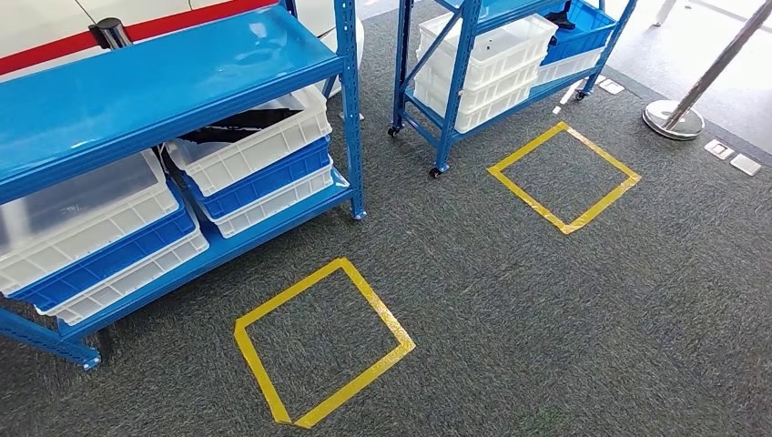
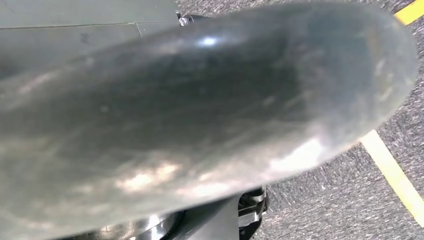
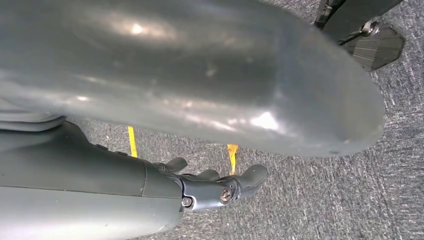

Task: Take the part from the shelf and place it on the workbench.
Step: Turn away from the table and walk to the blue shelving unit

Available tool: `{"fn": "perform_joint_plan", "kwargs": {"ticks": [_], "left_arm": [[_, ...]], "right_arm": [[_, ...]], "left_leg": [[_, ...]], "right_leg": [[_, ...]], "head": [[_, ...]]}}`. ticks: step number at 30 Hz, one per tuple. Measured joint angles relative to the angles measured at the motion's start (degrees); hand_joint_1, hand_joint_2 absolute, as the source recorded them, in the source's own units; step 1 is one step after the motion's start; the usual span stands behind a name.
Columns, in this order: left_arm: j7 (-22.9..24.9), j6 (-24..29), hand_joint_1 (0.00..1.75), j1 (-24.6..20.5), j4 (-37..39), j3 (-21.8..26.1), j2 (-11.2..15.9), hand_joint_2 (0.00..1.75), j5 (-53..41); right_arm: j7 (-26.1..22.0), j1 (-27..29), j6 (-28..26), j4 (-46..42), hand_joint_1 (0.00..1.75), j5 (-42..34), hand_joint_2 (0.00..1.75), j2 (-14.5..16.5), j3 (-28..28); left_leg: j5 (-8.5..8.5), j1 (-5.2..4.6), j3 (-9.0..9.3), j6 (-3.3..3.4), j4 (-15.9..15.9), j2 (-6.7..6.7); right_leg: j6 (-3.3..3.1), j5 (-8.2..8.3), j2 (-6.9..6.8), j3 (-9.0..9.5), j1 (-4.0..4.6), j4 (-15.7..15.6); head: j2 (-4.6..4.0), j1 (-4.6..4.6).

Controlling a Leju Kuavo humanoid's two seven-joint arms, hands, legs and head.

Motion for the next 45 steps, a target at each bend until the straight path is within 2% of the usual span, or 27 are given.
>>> {"fn": "perform_joint_plan", "kwargs": {"ticks": [5,9,15,17,18,19,21,22,23,25,27,28,29,31,32,33,34,35,36,38,39,41,43,44,45], "left_arm": [[0.37,-0.24,0.0,0.0,0.0,0.0,0.0,0.0,-0.07],[0.47,-0.31,0.0,-0.02,0.0,0.0,0.09,0.0,-0.08],[0.47,-0.31,0.0,-0.04,0.0,0.0,0.09,0.0,-0.09],[0.47,-0.31,0.0,-0.09,0.0,0.0,0.02,0.0,-0.09],[0.47,-0.32,0.0,-0.11,0.0,-0.01,-0.01,0.0,-0.09],[0.47,-0.33,0.0,-0.11,0.0,-0.01,-0.05,0.0,-0.09],[0.48,-0.19,0.0,-0.09,-0.01,-0.02,-0.09,0.0,-0.17],[0.48,-0.05,0.0,-0.07,-0.03,-0.02,-0.09,0.0,-0.21],[0.48,0.09,0.0,-0.06,-0.04,-0.02,-0.1,0.0,-0.28],[0.47,0.2,0.0,-0.03,-0.05,-0.02,-0.12,0.0,-0.37],[0.47,0.21,0.0,-0.02,-0.03,-0.03,-0.22,0.0,-0.43],[0.47,0.21,0.0,-0.03,-0.03,-0.04,-0.24,0.0,-0.43],[0.46,0.21,0.0,-0.04,-0.02,-0.04,-0.26,0.0,-0.42],[0.41,0.24,0.0,-0.04,-0.01,-0.04,-0.27,0.0,-0.42],[0.37,0.26,0.0,-0.01,-0.01,-0.04,-0.28,0.0,-0.41],[0.32,0.3,0.0,0.03,0.0,-0.03,-0.28,0.0,-0.4],[0.27,0.36,0.0,0.06,0.0,-0.03,-0.28,0.0,-0.36],[0.21,0.44,0.0,0.08,0.0,-0.02,-0.28,0.0,-0.31],[0.16,0.52,0.0,0.08,0.0,-0.03,-0.28,0.0,-0.26],[0.06,0.69,0.0,-0.02,0.0,-0.03,-0.3,0.0,-0.16],[0.01,0.75,0.0,-0.1,0.0,-0.04,-0.32,0.0,-0.12],[-0.06,0.89,0.0,-0.18,0.0,-0.04,-0.37,0.0,-0.06],[-0.14,1.08,0.0,-0.08,0.0,-0.03,-0.44,0.0,0.13],[-0.2,1.16,0.0,-0.05,0.0,-0.02,-0.48,0.0,0.25],[-0.27,1.22,0.0,-0.06,0.0,-0.02,-0.52,0.0,0.37]], "right_arm": [[0.0,0.0,0.0,0.0,0.0,0.05,0.0,0.02,0.0],[0.0,0.02,0.02,0.02,0.0,-0.04,0.0,0.23,0.0],[-0.01,0.0,0.02,0.02,0.0,-0.04,0.0,0.28,0.0],[-0.01,0.0,0.02,0.02,0.0,-0.03,0.0,0.25,0.0],[-0.01,-0.02,0.03,0.02,0.0,-0.03,0.0,0.24,0.0],[-0.02,-0.01,0.04,0.03,0.0,-0.03,0.0,0.22,0.0],[-0.09,-0.01,0.08,0.05,0.0,-0.02,0.0,0.16,0.0],[-0.14,-0.05,0.09,0.08,0.0,-0.03,0.0,0.21,0.0],[-0.19,-0.11,0.1,0.1,0.0,-0.03,0.0,0.24,0.0],[-0.22,-0.14,0.11,0.13,0.0,-0.07,0.0,0.34,0.0],[-0.22,-0.02,0.11,0.13,0.0,-0.1,0.0,0.28,0.0],[-0.21,0.04,0.11,0.13,0.0,-0.1,0.0,0.28,0.0],[-0.21,0.06,0.12,0.13,0.0,-0.07,0.0,0.29,0.0],[-0.19,0.07,0.16,0.13,0.0,0.09,0.0,0.34,0.0],[-0.18,0.07,0.2,0.13,0.0,0.17,0.0,0.36,0.0],[-0.17,0.08,0.21,0.13,0.0,0.24,0.0,0.36,0.0],[-0.17,0.09,0.19,0.13,0.0,0.28,0.0,0.36,0.0],[-0.17,0.09,0.09,0.13,0.0,0.34,0.0,0.37,0.0],[-0.2,0.09,-0.11,0.13,0.0,0.42,0.0,0.4,0.0],[-0.29,0.05,-0.69,0.13,0.0,0.6,0.0,0.56,0.0],[-0.34,0.04,-0.97,0.13,0.0,0.67,0.0,0.61,0.0],[-0.38,0.02,-1.5,0.13,0.0,0.84,0.0,0.64,0.0],[-0.45,0.05,-2.41,0.13,0.0,1.2,0.0,0.64,0.01],[-0.5,0.05,-3.08,0.13,0.0,1.45,0.0,0.67,0.02],[-0.56,0.06,-3.8,0.13,0.0,1.72,0.0,0.71,0.03]], "left_leg": [[0.0,-0.01,-0.01,0.01,0.01,0.0],[-0.12,-0.4,-0.09,1.0,0.19,0.07],[-0.02,-0.45,-0.05,1.2,-0.02,0.09],[0.51,-0.04,0.45,1.58,-0.98,0.31],[0.83,0.18,0.74,1.85,-1.54,0.48],[1.12,0.39,0.98,2.09,-2.07,0.77],[0.97,0.9,1.13,1.27,-2.07,1.12],[0.67,1.04,1.14,0.48,-1.86,1.23],[0.4,1.18,1.23,-0.38,-1.69,1.24],[0.22,1.08,1.42,-1.28,-1.81,1.26],[0.03,1.45,1.59,-1.75,-1.78,1.31],[-0.78,1.58,1.16,-1.85,-0.59,1.35],[-2.22,1.6,0.08,-1.85,1.84,1.34],[-5.95,1.37,-3.72,-1.62,9.67,1.21],[-7.12,1.26,-5.67,-1.46,13.28,1.13],[-7.17,1.16,-6.87,-1.22,15.18,1.07],[-6.11,1.06,-7.06,-0.91,14.95,1.06],[-4.1,0.93,-6.23,-0.52,12.61,1.05],[-1.69,0.76,-4.63,-0.05,8.8,1.0],[0.89,0.36,-1.81,0.49,2.45,0.87],[1.12,0.13,-1.19,0.59,0.92,0.82],[0.87,-0.2,-1.07,0.7,0.25,0.78],[1.11,-0.14,-0.78,1.22,-0.34,0.78],[1.21,-0.01,-0.59,1.5,-0.62,0.8],[1.21,0.03,-0.47,1.72,-0.73,0.84]], "right_leg": [[0.0,0.0,0.0,0.01,-0.01,-0.01],[0.55,0.33,0.03,0.1,-0.55,-0.5],[0.64,0.39,0.06,0.12,-0.53,-0.56],[0.71,0.15,-0.23,-0.19,-0.5,-0.12],[0.59,-0.73,-0.55,-1.03,-0.46,1.54],[0.5,-2.53,-0.91,-3.2,-0.52,5.89],[2.05,-2.97,-1.9,-3.27,-1.51,6.61],[2.78,-2.38,-2.15,-2.34,-1.91,5.1],[3.21,-0.84,-2.32,-0.11,-2.23,0.97],[1.94,-0.74,-2.09,0.34,-1.86,0.34],[0.79,-0.72,-2.01,0.36,-1.79,0.47],[0.35,-0.75,-1.99,0.45,-1.77,0.44],[-0.05,-0.79,-1.97,0.59,-1.75,0.4],[-0.66,-1.0,-1.98,0.77,-1.36,0.41],[-0.94,-1.12,-1.98,0.89,-1.07,0.42],[-1.17,-1.26,-1.91,1.08,-0.8,0.42],[-1.35,-1.4,-1.79,1.34,-0.57,0.42],[-1.5,-1.56,-1.64,1.67,-0.4,0.43],[-1.53,-1.75,-1.46,2.01,-0.3,0.42],[-1.21,-2.19,-1.26,2.35,0.07,0.5],[-0.92,-2.35,-1.23,2.32,0.16,0.5],[-0.3,-2.47,-1.26,2.3,0.08,0.34],[0.2,-3.02,-1.42,1.74,-0.08,1.34],[0.29,-3.9,-1.5,0.71,-0.08,3.32],[0.21,-5.19,-1.58,-1.08,-0.15,6.52]], "head": [[0.0,0.0],[0.0,-0.07],[0.0,-0.08],[0.0,-0.04],[0.0,0.04],[0.0,0.1],[0.0,0.28],[0.0,0.44],[0.0,0.46],[0.0,0.41],[0.0,0.21],[0.0,0.15],[0.0,0.1],[0.0,0.03],[0.0,0.03],[0.0,0.04],[0.0,0.05],[0.0,0.06],[0.0,0.05],[0.0,0.08],[0.0,0.11],[0.0,0.1],[0.0,0.12],[0.0,0.19],[0.0,0.22]]}}
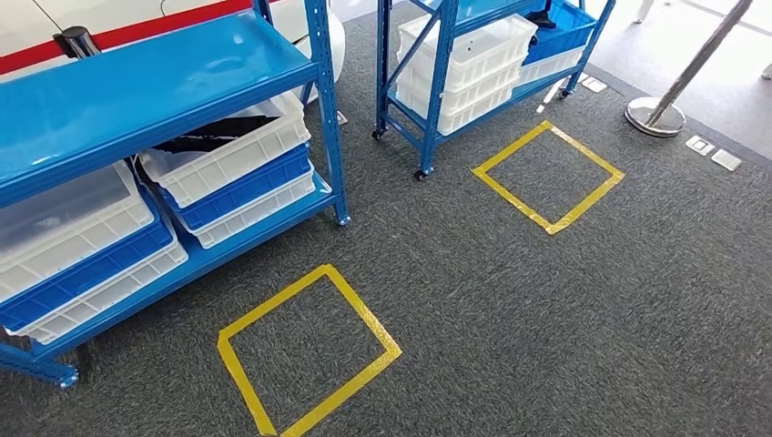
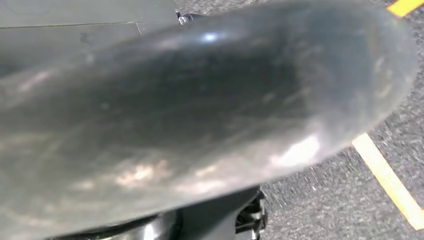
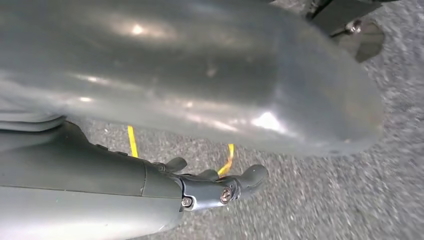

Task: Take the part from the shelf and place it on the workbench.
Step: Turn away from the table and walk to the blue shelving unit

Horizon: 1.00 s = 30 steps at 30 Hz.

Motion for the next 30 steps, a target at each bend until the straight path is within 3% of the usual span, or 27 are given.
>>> {"fn": "perform_joint_plan", "kwargs": {"ticks": [2,3,4,5,7,9,13,15,17,18,19,20,22,23,25,30], "left_arm": [[-0.09,0.06,0.0,-0.06,0.0,-0.01,-0.07,0.0,0.14],[-0.1,0.09,0.0,-0.07,0.0,-0.01,-0.11,0.0,0.18],[-0.1,0.13,0.0,-0.05,0.0,-0.01,-0.15,0.0,0.24],[-0.11,0.15,0.0,-0.02,0.0,0.0,-0.21,0.0,0.31],[-0.1,0.17,0.0,0.0,0.0,0.01,-0.35,0.0,0.41],[-0.11,0.18,0.0,-0.02,0.0,0.01,-0.43,0.0,0.5],[-0.12,0.24,0.0,-0.03,0.0,0.01,-0.42,0.0,0.63],[-0.12,0.16,0.0,0.01,0.0,0.0,-0.43,0.0,0.66],[-0.11,0.04,0.0,0.04,0.0,-0.01,-0.43,0.0,0.62],[-0.1,0.02,0.0,0.07,0.0,-0.01,-0.42,0.0,0.6],[-0.09,0.01,0.0,0.1,0.0,-0.01,-0.42,0.0,0.58],[-0.07,0.01,0.0,0.12,0.0,-0.01,-0.41,0.0,0.57],[-0.05,0.04,0.0,0.14,0.0,-0.01,-0.38,0.0,0.55],[-0.05,0.06,0.0,0.1,0.0,-0.01,-0.36,0.0,0.53],[-0.04,0.08,0.0,0.01,0.0,-0.01,-0.36,0.0,0.47],[-0.04,0.15,0.0,0.05,0.0,0.01,-0.33,0.0,0.42]], "right_arm": [[-0.17,0.03,-1.5,0.0,0.0,0.51,0.0,0.11,0.03],[-0.27,0.08,-2.17,0.0,0.0,0.7,0.0,0.14,0.04],[-0.38,0.13,-2.74,0.0,0.0,0.87,0.0,0.15,0.05],[-0.48,0.15,-3.14,0.0,0.0,0.99,0.0,0.15,0.07],[-0.58,0.07,-3.54,0.0,0.0,1.15,0.0,0.16,0.1],[-0.63,-0.02,-3.71,0.0,0.0,1.18,0.0,0.22,0.12],[-1.07,0.12,-3.84,0.0,0.0,1.3,0.0,0.31,0.19],[-1.44,0.12,-2.98,0.01,0.0,1.38,0.0,0.37,0.24],[-1.52,0.07,-1.67,0.03,0.0,1.4,0.0,0.36,0.25],[-1.46,0.08,-1.33,0.04,0.0,1.41,0.0,0.32,0.25],[-1.41,0.09,-1.21,0.04,0.0,1.43,0.0,0.27,0.24],[-1.36,0.11,-1.22,0.04,0.0,1.44,0.0,0.22,0.23],[-1.33,0.11,-1.21,0.04,0.0,1.45,0.0,0.15,0.23],[-1.33,0.08,-1.16,0.04,0.0,1.47,0.0,0.13,0.23],[-1.32,0.02,-1.07,0.04,0.0,1.51,0.0,0.05,0.23],[-1.33,0.02,-0.48,0.04,0.0,1.06,0.0,-0.22,0.21]], "left_leg": [[-0.16,-0.06,0.03,0.27,-0.01,0.0],[-0.26,-0.07,0.08,0.33,-0.01,-0.01],[-0.36,-0.07,0.19,0.33,0.0,-0.05],[-0.48,-0.06,0.36,0.27,0.0,-0.1],[-0.83,-0.17,0.77,-0.11,0.04,-0.18],[-1.25,-0.49,0.98,-0.7,0.09,-0.18],[-2.01,-0.35,1.1,-1.79,0.67,-0.08],[-4.61,-0.2,-0.82,-2.25,5.17,-0.06],[-7.96,-0.18,-4.65,-2.53,12.78,-0.07],[-8.61,-0.15,-6.18,-2.62,15.46,-0.07],[-8.11,-0.11,-6.85,-2.66,16.23,-0.06],[-6.5,-0.05,-6.41,-2.66,14.73,-0.05],[-2.32,0.13,-3.3,-2.56,7.64,-0.06],[-1.02,0.14,-1.8,-2.49,4.33,-0.11],[-0.31,0.03,-0.45,-2.22,1.1,-0.25],[-0.18,-0.35,-0.49,-1.93,0.68,-0.44]], "right_leg": [[-0.08,-2.56,-0.03,-4.32,-0.01,7.59],[0.14,-2.95,-0.04,-5.83,-0.03,9.84],[0.57,-2.36,-0.05,-6.27,-0.07,9.87],[1.13,-0.89,-0.1,-5.5,-0.14,7.54],[1.85,2.74,-0.39,-1.97,-0.18,-0.63],[1.18,4.55,-0.58,0.44,-0.02,-5.56],[-0.78,4.8,-0.49,1.08,-0.15,-6.25],[-1.48,4.71,-0.49,1.46,-0.52,-6.43],[-1.9,4.43,-0.51,1.76,-0.44,-6.41],[-2.02,4.32,-0.49,1.94,-0.4,-6.4],[-2.1,4.19,-0.44,2.15,-0.39,-6.4],[-2.09,4.05,-0.33,2.41,-0.41,-6.39],[-1.77,3.67,-0.08,2.93,-0.42,-6.36],[-1.46,3.43,0.02,3.09,-0.25,-6.27],[-0.88,3.12,0.07,3.08,0.06,-6.23],[-1.73,3.13,0.04,2.98,0.11,-6.72]], "head": [[0.0,0.05],[0.0,0.04],[0.0,0.08],[0.0,0.1],[0.0,0.16],[0.0,0.13],[0.0,0.07],[0.0,-0.1],[0.0,-0.15],[0.0,-0.13],[0.0,-0.13],[0.0,-0.14],[0.0,-0.16],[0.0,-0.18],[0.0,-0.15],[0.0,-0.02]]}}
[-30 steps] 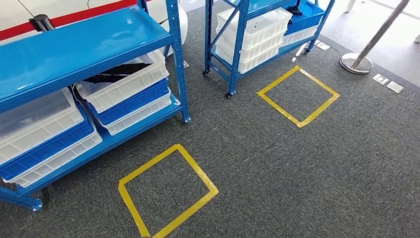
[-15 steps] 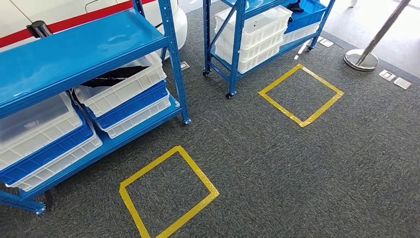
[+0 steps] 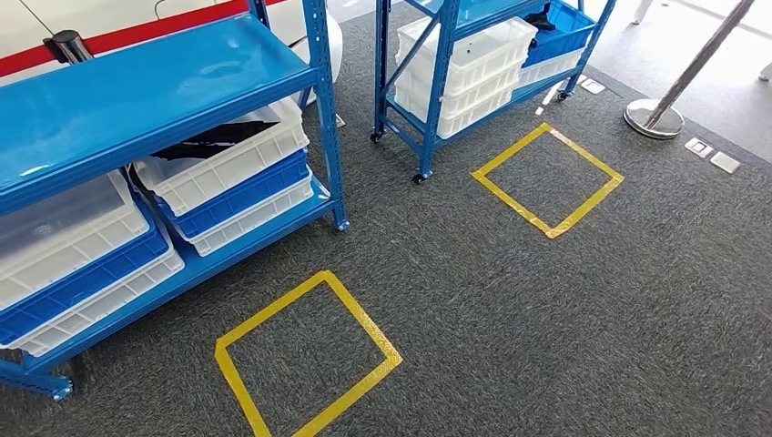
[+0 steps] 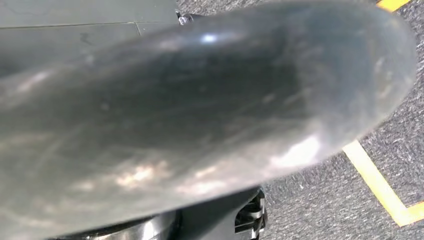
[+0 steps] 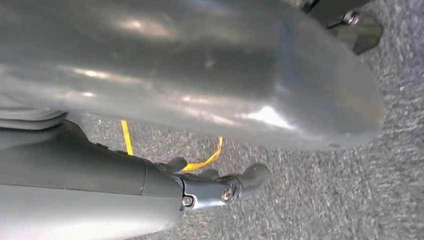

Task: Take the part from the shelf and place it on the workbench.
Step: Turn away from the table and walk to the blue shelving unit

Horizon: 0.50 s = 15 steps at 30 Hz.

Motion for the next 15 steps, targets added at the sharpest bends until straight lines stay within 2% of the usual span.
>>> {"fn": "perform_joint_plan", "kwargs": {"ticks": [6,11,15], "left_arm": [[-0.01,0.02,0.0,-0.03,0.0,0.01,-0.02,0.0,-0.05],[0.1,0.1,0.0,-0.03,0.0,0.01,-0.02,0.0,-0.19],[0.11,0.12,0.0,-0.02,0.0,0.01,-0.02,0.0,-0.2]], "right_arm": [[-0.01,-0.06,0.78,0.0,0.0,-0.18,0.0,0.03,-0.01],[0.01,-0.05,1.31,0.0,0.0,0.11,0.0,0.04,-0.01],[0.01,-0.05,1.47,0.0,0.0,0.14,0.0,0.05,-0.01]], "left_leg": [[-0.14,-0.46,-0.09,0.59,0.05,0.01],[-0.12,-0.49,-0.13,0.69,0.1,0.04],[-0.12,-0.41,-0.04,0.71,0.09,0.07]], "right_leg": [[0.47,0.27,-0.01,0.33,-0.13,-0.44],[1.68,0.3,-0.01,0.4,-0.21,-0.53],[1.71,0.29,-0.01,0.22,-0.1,-0.54]], "head": [[0.0,-0.02],[0.0,-0.04],[0.0,-0.05]]}}
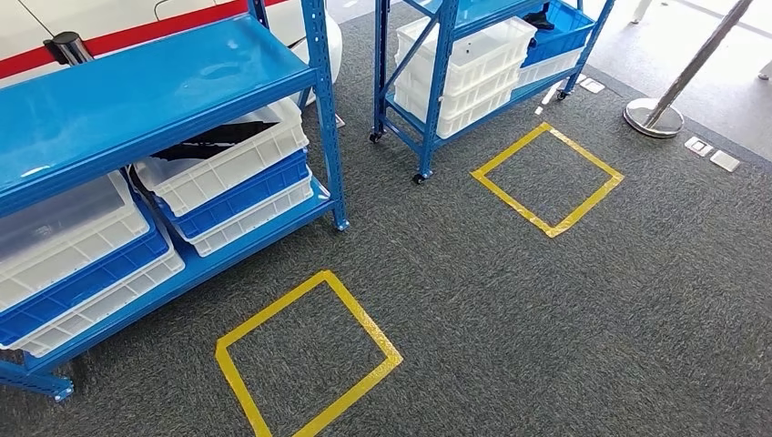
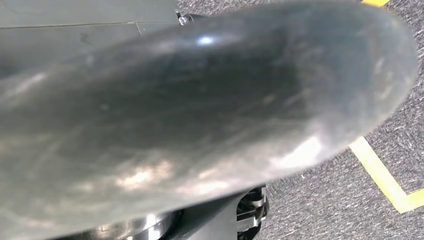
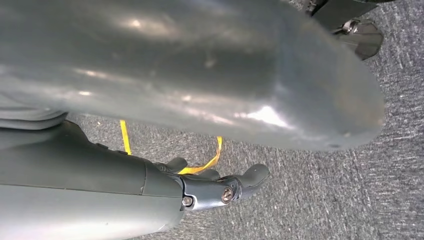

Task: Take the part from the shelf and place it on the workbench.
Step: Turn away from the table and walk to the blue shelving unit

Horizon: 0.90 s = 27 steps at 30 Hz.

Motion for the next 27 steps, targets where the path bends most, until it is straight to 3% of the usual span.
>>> {"fn": "perform_joint_plan", "kwargs": {"ticks": [7,12,14,17,18,19,20,22,24,27], "left_arm": [[0.0,0.01,0.0,0.0,0.0,0.0,0.02,0.0,0.0],[0.01,0.01,0.0,-0.03,0.0,0.0,0.05,0.0,0.01],[0.02,0.0,0.0,-0.07,0.0,0.0,0.04,0.0,0.01],[0.01,-0.02,0.0,-0.11,0.0,0.0,0.02,0.0,0.03],[0.01,-0.02,0.0,-0.1,0.0,0.0,0.02,0.0,0.06],[0.02,-0.02,0.0,-0.09,0.0,0.0,0.01,0.0,0.11],[0.02,-0.02,0.0,-0.08,0.0,0.0,-0.01,0.0,0.16],[0.02,-0.02,0.0,-0.08,0.0,0.0,-0.05,0.0,0.3],[0.01,-0.02,0.0,-0.1,0.0,0.0,-0.06,0.0,0.39],[0.01,-0.02,0.0,-0.12,0.0,0.0,-0.05,0.0,0.44]], "right_arm": [[0.0,0.01,0.02,0.0,0.0,0.07,0.0,0.04,0.0],[0.01,-0.03,0.02,0.0,0.0,0.07,0.0,0.08,0.0],[0.01,-0.07,0.02,0.0,0.0,0.07,0.0,0.06,0.0],[-0.01,-0.03,0.06,0.0,0.0,0.05,0.0,0.03,0.0],[-0.02,0.03,0.08,0.0,0.0,0.04,0.0,0.02,-0.01],[-0.02,0.07,0.1,0.0,0.0,0.05,0.0,-0.01,-0.01],[-0.02,0.08,0.11,0.0,0.0,0.05,0.0,-0.05,-0.02],[-0.02,-0.03,0.11,0.01,0.0,0.07,0.0,-0.1,-0.02],[-0.04,-0.17,0.11,0.02,0.0,0.09,0.0,-0.02,-0.01],[-0.06,-0.2,0.11,0.02,0.0,0.11,0.0,0.03,-0.02]], "left_leg": [[-0.05,-0.08,0.01,0.16,0.08,0.0],[0.04,-0.35,0.26,1.2,-0.44,0.05],[0.3,0.06,0.73,1.83,-1.14,0.17],[0.3,0.24,0.9,2.21,-1.32,0.29],[0.24,0.27,0.93,2.18,-1.32,0.28],[0.18,0.32,0.98,2.08,-1.31,0.24],[0.08,0.42,1.1,1.91,-1.29,0.19],[-0.25,0.45,1.45,1.31,-1.24,0.1],[-0.66,0.21,1.69,0.47,-1.17,0.07],[-0.89,0.4,1.9,-0.61,-1.22,0.16]], "right_leg": [[0.13,0.08,0.0,0.3,-0.1,-0.03],[0.83,-0.03,-0.01,0.25,-0.51,-0.01],[0.76,-1.47,-0.07,-1.22,-0.45,2.94],[0.28,-5.57,-0.11,-7.2,-0.52,13.98],[0.49,-5.99,-0.12,-8.65,-0.6,16.28],[0.95,-5.46,-0.13,-9.03,-0.7,16.38],[1.56,-4.08,-0.17,-8.23,-0.84,14.15],[2.54,-0.7,-0.48,-4.55,-1.07,6.08],[2.11,0.98,-0.64,-2.0,-1.05,1.18],[0.45,1.14,-0.51,-1.66,-0.87,0.73]], "head": [[0.0,-0.01],[0.0,-0.02],[0.0,0.13],[0.0,0.37],[0.0,0.35],[0.0,0.37],[0.0,0.38],[0.0,0.46],[0.0,0.41],[0.0,0.21]]}}
